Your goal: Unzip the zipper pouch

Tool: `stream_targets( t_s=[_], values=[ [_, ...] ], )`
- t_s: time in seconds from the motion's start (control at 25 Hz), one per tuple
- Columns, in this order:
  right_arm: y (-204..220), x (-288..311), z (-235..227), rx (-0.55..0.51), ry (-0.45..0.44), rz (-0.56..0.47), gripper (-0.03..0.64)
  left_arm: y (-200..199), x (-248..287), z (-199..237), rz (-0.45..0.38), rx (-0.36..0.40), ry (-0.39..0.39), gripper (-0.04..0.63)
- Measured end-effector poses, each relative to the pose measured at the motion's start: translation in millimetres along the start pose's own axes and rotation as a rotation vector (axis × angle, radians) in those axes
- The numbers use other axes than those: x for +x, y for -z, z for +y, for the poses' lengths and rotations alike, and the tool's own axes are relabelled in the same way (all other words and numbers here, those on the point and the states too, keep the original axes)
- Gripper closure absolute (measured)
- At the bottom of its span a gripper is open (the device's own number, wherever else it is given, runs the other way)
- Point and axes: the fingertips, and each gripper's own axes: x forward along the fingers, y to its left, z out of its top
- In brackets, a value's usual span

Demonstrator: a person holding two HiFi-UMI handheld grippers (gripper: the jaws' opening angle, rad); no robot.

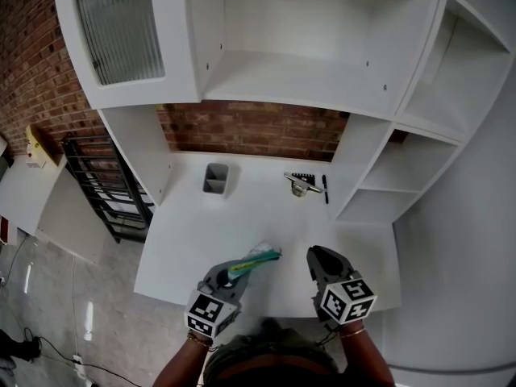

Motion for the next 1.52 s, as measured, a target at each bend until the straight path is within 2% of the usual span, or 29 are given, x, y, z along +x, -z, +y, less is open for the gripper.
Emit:
stream_targets(
  t_s=[0.28,0.52,0.72,0.96,1.32,1.52],
  values=[
    [-3.6,-18.1,-16.8,0.001,0.045,-0.048,0.604,-0.3,3.8,27.1,-0.017,-0.067,-0.065,0.592],
    [-5.4,-28.7,-25.2,-0.013,0.077,-0.075,0.614,-10.7,21.7,51.4,-0.042,-0.087,-0.093,0.592],
    [-3.5,-34.2,-32.0,-0.001,0.092,-0.078,0.614,-19.1,45.5,70.1,-0.060,-0.112,-0.095,0.592],
    [-3.9,-38.7,-40.8,0.009,0.116,-0.090,0.614,-18.9,82.5,83.5,-0.043,-0.091,-0.081,0.592],
    [0.3,-45.4,-61.2,0.016,0.173,-0.077,0.614,7.3,139.0,98.4,-0.001,-0.133,-0.066,0.592],
    [-0.6,-50.1,-69.9,0.029,0.202,-0.073,0.614,21.9,159.8,103.9,0.039,-0.124,-0.054,0.592]
  ],
)
